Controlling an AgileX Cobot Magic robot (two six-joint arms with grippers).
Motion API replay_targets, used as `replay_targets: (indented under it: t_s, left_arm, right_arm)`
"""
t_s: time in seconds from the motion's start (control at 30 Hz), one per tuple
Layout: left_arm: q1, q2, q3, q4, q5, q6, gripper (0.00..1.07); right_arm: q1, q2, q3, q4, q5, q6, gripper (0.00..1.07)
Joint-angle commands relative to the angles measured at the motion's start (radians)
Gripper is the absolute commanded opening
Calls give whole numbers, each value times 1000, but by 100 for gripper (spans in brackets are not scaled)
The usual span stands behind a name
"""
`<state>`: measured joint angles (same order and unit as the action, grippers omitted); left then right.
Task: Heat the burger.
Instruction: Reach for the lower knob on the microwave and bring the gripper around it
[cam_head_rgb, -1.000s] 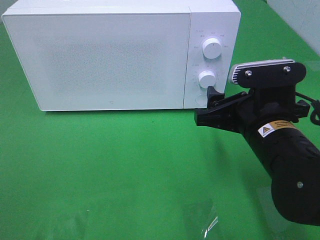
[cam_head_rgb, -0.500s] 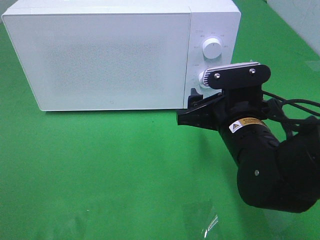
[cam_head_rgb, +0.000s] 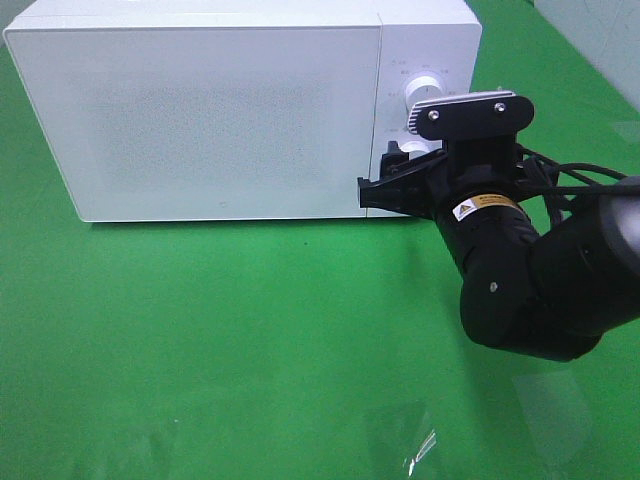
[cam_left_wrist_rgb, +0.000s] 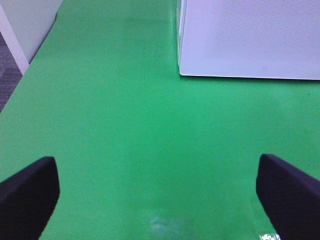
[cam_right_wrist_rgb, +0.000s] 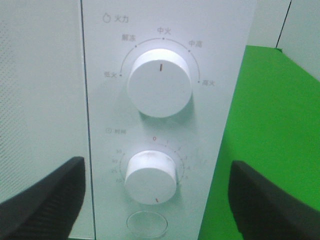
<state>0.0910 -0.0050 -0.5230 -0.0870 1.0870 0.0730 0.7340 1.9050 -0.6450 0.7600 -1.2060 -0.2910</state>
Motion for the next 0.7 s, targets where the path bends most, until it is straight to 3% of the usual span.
replay_targets:
  t_s: [0.03,0.7]
  left_arm:
    - [3,-16,3,-2,-14,0,101]
    - [3,-16,3,-2,-14,0,101]
  right_arm:
    - [-13,23,-29,-32,-32,-12,76]
    - [-46,165,-146,-46,29,-15,76]
